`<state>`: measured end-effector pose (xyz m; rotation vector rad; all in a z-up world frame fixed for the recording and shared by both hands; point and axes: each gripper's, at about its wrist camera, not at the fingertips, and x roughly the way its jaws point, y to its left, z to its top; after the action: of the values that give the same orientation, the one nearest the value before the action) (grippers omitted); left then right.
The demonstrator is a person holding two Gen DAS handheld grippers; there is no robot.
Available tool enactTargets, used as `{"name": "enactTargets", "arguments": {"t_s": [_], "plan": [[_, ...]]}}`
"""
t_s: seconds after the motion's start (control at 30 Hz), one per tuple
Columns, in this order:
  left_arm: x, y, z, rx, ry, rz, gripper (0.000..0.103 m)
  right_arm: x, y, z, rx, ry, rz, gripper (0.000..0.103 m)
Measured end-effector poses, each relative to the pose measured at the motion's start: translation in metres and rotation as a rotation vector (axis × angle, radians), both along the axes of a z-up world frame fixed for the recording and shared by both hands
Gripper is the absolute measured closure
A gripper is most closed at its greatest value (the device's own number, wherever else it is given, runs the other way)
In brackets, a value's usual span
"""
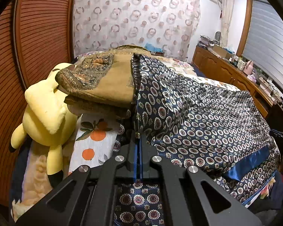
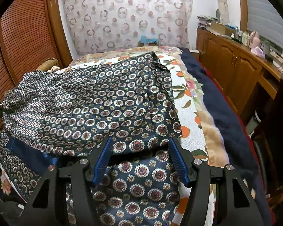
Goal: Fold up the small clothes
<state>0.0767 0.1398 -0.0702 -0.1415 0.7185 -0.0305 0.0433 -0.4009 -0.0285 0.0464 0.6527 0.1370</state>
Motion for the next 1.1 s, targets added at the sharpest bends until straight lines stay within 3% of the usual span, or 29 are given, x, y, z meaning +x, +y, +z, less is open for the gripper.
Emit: {"name": "enactTargets", "arguments": {"t_s": [0.27,0.33,0.4,0.5,0.9,1.1], "plan": [[0.002,-0.006,-0.009,-0.003,0.017,-0.029,0.101,0.014,-0.006,-0.013,-0.002,0.026,-0.019,0.049],[0.001,-0.011,-0.010,0.027,0.014,-0.031,0.101,0.014,-0.004,-0.014,-0.037,0.016,-0.026,0.060],[0.002,-0.014,-0.012,0.037,0.015,-0.033,0.101,0.012,-0.001,-0.015,-0.075,0.006,-0.029,0.085],[0.002,-0.013,-0.013,0.030,0.015,-0.036,0.101,0.010,0.000,-0.015,-0.085,0.000,-0.007,0.097],[-0.020,-0.006,0.020,0.005,-0.085,-0.028,0.101,-0.045,-0.007,0.025,-0.034,-0.146,0.033,0.099],[-0.029,-0.004,0.024,0.017,-0.081,-0.032,0.101,-0.078,-0.003,0.034,-0.059,-0.149,0.078,0.099]]}}
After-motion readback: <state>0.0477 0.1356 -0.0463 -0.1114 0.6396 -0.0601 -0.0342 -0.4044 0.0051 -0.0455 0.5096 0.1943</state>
